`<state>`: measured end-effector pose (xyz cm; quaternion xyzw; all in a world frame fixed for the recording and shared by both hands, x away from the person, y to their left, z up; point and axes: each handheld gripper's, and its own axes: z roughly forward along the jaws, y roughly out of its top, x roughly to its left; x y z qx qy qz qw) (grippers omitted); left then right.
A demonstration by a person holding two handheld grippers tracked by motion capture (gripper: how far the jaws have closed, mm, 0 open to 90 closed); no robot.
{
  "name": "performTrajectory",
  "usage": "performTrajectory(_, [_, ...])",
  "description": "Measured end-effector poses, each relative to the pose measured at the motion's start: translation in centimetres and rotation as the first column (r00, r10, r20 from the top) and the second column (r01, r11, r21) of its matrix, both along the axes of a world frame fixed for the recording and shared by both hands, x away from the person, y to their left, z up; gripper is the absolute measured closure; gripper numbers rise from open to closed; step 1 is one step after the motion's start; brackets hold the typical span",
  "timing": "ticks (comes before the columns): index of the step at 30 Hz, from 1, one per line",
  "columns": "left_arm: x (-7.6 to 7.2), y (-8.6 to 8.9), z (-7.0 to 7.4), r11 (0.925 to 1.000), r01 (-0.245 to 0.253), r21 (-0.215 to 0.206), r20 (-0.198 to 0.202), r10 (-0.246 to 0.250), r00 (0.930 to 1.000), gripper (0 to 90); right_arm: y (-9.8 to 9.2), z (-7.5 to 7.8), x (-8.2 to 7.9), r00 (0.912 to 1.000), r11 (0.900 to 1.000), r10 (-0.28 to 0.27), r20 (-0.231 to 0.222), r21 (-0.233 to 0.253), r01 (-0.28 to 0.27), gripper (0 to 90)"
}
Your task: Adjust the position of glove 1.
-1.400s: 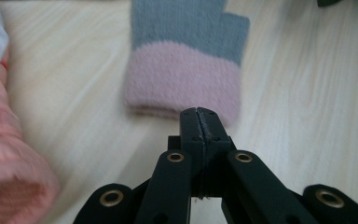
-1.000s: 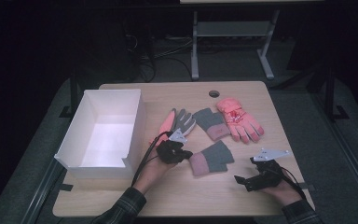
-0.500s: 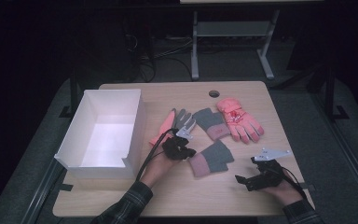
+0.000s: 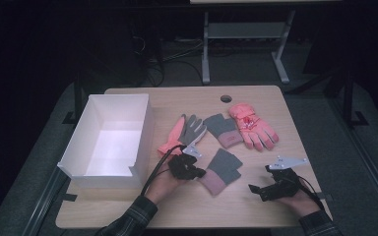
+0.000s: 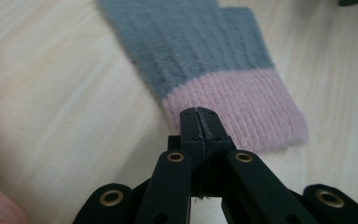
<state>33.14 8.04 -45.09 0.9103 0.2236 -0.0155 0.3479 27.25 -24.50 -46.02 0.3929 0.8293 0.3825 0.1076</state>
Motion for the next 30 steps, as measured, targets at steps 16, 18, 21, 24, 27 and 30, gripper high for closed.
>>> performTrajectory(16, [-2.6, -1.9, -0.1, 0.9950, 0.098, -0.019, -0.040, -0.099, 0.9943, 89.6, 0.0, 0.0, 0.0, 1.0000, 1.000, -0.002, -0.002, 0.000, 0.002, 1.5])
performTrajectory(18, [-2.8, -2.3, -0.1, 0.9937, 0.110, -0.018, -0.044, -0.111, 0.9929, 89.6, 0.0, 0.0, 0.0, 1.0000, 1.000, 0.000, 0.001, -0.001, 0.000, 1.5])
performTrajectory(21, [-3.0, -2.9, -0.1, 0.9918, 0.127, -0.019, -0.046, -0.127, 0.9908, 89.6, 0.0, 0.0, 0.0, 1.0000, 1.000, 0.007, 0.005, -0.004, -0.007, 1.5])
performTrajectory(24, [-3.1, -3.6, -0.2, 0.9898, 0.140, -0.026, -0.047, -0.141, 0.9888, 89.6, 0.1, 0.0, 0.0, 1.0000, 1.000, 0.008, 0.003, -0.004, -0.008, 1.5])
performTrajectory(27, [-3.0, -4.3, -0.3, 0.9878, 0.152, -0.034, -0.054, -0.154, 0.9867, 89.6, 0.1, 0.0, 0.0, 1.0000, 1.000, 0.008, 0.003, -0.004, -0.008, 1.5])
performTrajectory(30, [-2.9, -5.0, -0.4, 0.9856, 0.165, -0.037, -0.058, -0.167, 0.9842, 89.6, 0.0, 0.0, 0.0, 1.0000, 1.000, 0.003, 0.001, -0.003, -0.003, 1.5])
